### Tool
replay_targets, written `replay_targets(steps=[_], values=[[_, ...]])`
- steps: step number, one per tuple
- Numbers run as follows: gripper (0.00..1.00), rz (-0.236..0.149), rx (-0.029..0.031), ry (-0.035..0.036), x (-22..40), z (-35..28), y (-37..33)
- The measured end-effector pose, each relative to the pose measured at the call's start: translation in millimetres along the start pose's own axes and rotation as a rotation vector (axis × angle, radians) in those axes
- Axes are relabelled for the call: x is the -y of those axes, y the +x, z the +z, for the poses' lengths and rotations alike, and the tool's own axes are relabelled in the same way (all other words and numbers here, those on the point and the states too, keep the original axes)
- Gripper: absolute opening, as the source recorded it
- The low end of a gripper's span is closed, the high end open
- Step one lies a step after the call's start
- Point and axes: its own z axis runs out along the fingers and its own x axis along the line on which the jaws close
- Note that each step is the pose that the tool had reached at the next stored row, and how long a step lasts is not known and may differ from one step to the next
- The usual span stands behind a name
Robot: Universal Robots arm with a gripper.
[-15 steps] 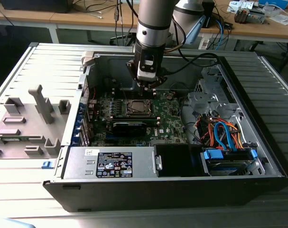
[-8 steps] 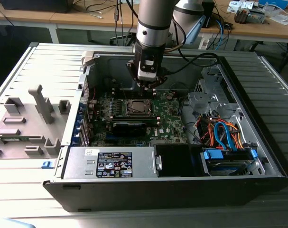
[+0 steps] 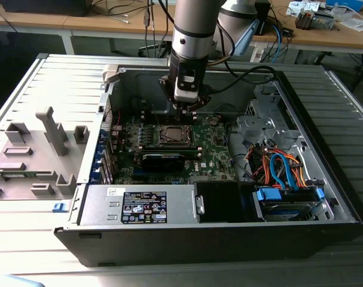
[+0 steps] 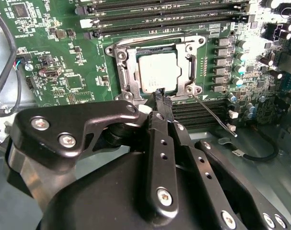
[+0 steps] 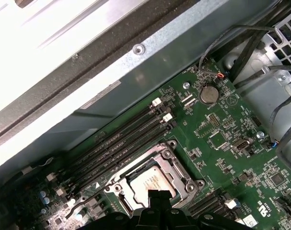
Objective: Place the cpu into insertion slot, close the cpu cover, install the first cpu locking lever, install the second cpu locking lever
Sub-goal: 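Install the first cpu locking lever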
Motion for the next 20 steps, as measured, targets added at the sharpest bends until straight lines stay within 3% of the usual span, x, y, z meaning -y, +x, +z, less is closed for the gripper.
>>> replay_targets(steps=[20], values=[[0.11,-0.053,-0.0027,-0.0021,0.0,0.0,0.0]])
